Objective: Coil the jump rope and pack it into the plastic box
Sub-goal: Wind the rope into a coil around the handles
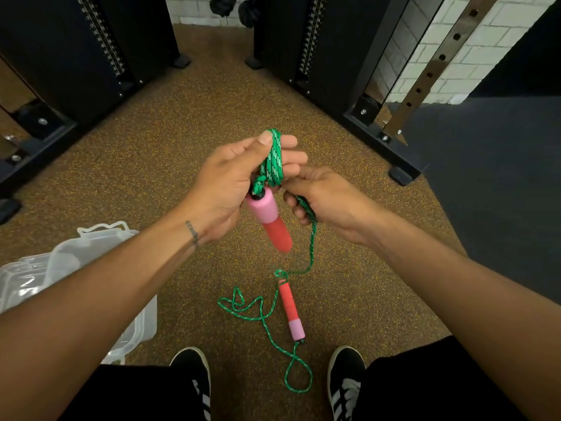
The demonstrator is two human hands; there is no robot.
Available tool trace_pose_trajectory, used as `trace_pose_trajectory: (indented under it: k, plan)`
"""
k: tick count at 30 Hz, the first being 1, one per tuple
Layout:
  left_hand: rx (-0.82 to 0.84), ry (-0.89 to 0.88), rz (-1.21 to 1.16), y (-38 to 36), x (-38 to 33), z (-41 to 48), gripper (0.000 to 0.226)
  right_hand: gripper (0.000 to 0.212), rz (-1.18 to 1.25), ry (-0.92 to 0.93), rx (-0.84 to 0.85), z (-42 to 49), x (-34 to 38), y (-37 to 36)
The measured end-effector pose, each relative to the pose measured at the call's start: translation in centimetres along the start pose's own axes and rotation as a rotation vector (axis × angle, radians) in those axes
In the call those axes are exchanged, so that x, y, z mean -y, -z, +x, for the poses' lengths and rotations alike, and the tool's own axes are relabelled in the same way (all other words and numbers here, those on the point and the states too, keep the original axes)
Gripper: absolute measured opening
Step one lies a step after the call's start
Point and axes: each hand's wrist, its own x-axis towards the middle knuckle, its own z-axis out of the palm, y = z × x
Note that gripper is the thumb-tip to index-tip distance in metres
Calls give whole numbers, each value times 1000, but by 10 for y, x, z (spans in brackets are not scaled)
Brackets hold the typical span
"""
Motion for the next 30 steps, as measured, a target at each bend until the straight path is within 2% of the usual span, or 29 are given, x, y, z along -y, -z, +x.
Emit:
trace_pose_trajectory:
  k: [5,11,16,19,23,27,30]
  plan:
    - [9,35,53,2,2,0,29,28,-46,17,-40,3,-4,-3]
    - [-12,47,13,3,-2,-3,33,29,-139,45,3,0,-2,-5]
    - [-32,8,39,4,-5,-1,32,35,-384,166,17,-5,4,0]
    - [-46,17,88,5,-5,0,34,40,-417,246,53,-10,8,2]
    - [-36,33,174,7,-4,2,32,28,-416,304,70,-12,12,5]
    - [16,61,319,11,-2,2,28,15,-359,356,0,-15,16,9]
    - [47,83,370,11,-1,0,27,19,-343,400,-81,-12,16,9]
